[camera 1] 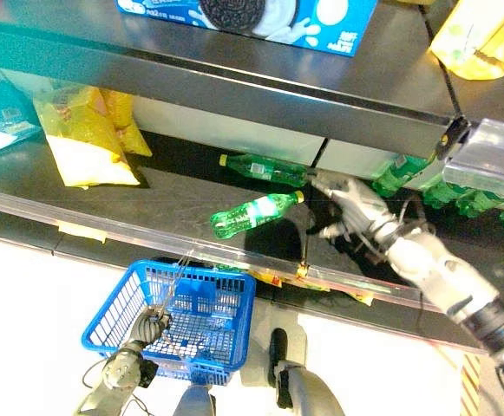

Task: Pick up the snacks into the basket

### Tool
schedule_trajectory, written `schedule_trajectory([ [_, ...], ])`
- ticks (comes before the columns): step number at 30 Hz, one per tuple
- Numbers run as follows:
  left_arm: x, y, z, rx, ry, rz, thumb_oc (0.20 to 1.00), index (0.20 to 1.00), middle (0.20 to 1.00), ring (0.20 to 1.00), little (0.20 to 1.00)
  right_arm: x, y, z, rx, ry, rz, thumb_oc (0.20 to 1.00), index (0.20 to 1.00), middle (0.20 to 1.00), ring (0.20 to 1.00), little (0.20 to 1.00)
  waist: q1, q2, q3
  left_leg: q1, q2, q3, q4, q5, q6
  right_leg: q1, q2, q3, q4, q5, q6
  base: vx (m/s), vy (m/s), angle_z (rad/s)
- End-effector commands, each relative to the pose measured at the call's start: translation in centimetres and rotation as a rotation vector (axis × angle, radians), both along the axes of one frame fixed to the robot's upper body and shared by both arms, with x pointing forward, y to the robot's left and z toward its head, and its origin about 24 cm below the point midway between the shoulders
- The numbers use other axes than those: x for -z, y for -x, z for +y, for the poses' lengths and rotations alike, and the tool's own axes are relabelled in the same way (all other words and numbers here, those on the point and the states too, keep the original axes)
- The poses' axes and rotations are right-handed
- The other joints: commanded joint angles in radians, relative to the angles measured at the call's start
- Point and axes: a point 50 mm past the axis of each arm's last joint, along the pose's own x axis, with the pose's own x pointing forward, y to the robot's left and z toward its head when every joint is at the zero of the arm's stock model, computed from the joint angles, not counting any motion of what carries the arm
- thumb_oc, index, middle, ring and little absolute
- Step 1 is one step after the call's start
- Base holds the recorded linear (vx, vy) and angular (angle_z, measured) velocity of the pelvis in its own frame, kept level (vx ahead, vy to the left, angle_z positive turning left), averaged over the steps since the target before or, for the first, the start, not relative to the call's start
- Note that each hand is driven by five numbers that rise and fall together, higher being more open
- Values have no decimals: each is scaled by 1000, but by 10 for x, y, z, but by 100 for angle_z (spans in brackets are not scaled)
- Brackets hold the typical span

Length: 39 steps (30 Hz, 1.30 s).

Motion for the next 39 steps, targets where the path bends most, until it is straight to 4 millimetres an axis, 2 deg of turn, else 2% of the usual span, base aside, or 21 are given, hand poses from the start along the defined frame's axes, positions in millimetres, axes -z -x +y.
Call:
schedule_trajectory([
  [1, -28, -3, 11, 62, -65, -130, 200, 200, 200, 200, 200, -18, 4, 22, -81, 110, -156, 1000, 1000, 1000, 1000, 1000, 13, -16, -75, -35, 1, -6, 11, -10, 12, 22, -52, 39, 25, -38, 128, 0, 0, 0],
  [3, -27, -3, 14, 65, -76, -113, 200, 200, 200, 200, 200, -42, 3, 30, -87, 224, -227, 1000, 1000, 1000, 1000, 1000, 24, -25, -77, -39, 2, -10, 12, -9, 11, 18, -50, 39, 26, -39, 126, 0, 0, 0],
  [6, -26, -2, 15, 74, -82, -98, 200, 200, 200, 200, 200, -56, -5, 41, -80, 303, -248, 1000, 1000, 1000, 1000, 1000, 35, -28, -74, -41, 3, -12, 9, -7, 9, 15, -50, 39, 25, -39, 126, 10, -8, 4],
  [8, -26, -2, 15, 70, -76, -100, 200, 200, 200, 200, 200, -57, -6, 43, -84, 308, -251, 1000, 1000, 1000, 1000, 1000, 30, -24, -72, -40, 3, -11, 8, -7, 9, 15, -49, 40, 25, -39, 126, 4, -3, 3],
  [10, -28, -5, 15, 75, -80, -102, 200, 200, 200, 200, 200, -63, -19, 50, -46, 355, -248, 1000, 1000, 1000, 1000, 1000, 39, -25, -64, -44, 2, -12, 8, -5, 8, 11, -50, 41, 27, -38, 125, 4, -7, -2],
  [12, -28, -9, 13, 74, -71, -110, 200, 200, 200, 200, 200, -60, -34, 60, -15, 357, -208, 1000, 1000, 1000, 1000, 1000, 48, -24, -51, -51, 0, -14, 12, -6, 10, 5, -50, 42, 28, -38, 124, 3, -5, -3],
  [14, -27, -10, 12, 71, -67, -107, 200, 200, 200, 200, 200, -56, -39, 65, -14, 361, -187, 1000, 1000, 1000, 1000, 1000, 49, -23, -48, -52, -1, -14, 13, -6, 10, 5, -49, 43, 28, -38, 124, 10, -4, 6],
  [21, -28, -19, 6, 69, -39, -119, 200, 200, 200, 200, 200, -15, -63, 87, 28, 381, -4, 1000, 1000, 1000, 1000, 1000, 62, -9, -32, -58, -2, -25, 8, -1, 9, -4, -47, 39, 34, -47, 119, 7, -4, 2],
  [23, -27, -22, 3, 73, -30, -116, 200, 200, 200, 200, 200, 5, -68, 89, 43, 391, 80, 1000, 1000, 1000, 1000, 1000, 66, -6, -24, -62, -4, -29, 12, -1, 9, -5, -49, 35, 39, -51, 116, 12, -11, 2],
  [29, -27, -25, -2, 77, -13, -120, 200, 200, 200, 200, 200, 44, -75, 81, 86, 295, 264, 1000, 1000, 1000, 1000, 1000, 67, 5, -16, -66, -8, -42, 15, -1, 8, -5, -56, 27, 54, -60, 114, 11, -17, 7],
  [31, -26, -27, -6, 81, -5, -121, 200, 200, 200, 200, 200, 62, -75, 75, 110, 263, 331, 1000, 1000, 1000, 1000, 1000, 67, 10, -14, -66, -10, -46, 14, -1, 8, -5, -57, 24, 62, -63, 113, 4, -14, 5],
  [33, -26, -27, -7, 82, -3, -122, 200, 200, 200, 200, 200, 66, -74, 74, 112, 255, 347, 1000, 1000, 1000, 1000, 1000, 67, 11, -13, -67, -11, -47, 13, -1, 8, -5, -58, 23, 62, -64, 113, 1, -1, 2],
  [35, -26, -28, -9, 87, -2, -122, 200, 200, 200, 200, 200, 81, -74, 71, 126, 235, 401, 1000, 1000, 1000, 1000, 1000, 67, 15, -10, -68, -11, -48, 16, -3, 9, -7, -59, 23, 66, -65, 114, -3, -6, 2],
  [39, -25, -28, -10, 93, 0, -119, 200, 200, 200, 200, 200, 90, -72, 72, 126, 226, 433, 1000, 1000, 1000, 1000, 1000, 66, 17, -8, -70, -11, -51, 22, -5, 10, -9, -60, 22, 75, -69, 112, -2, -5, 2],
])
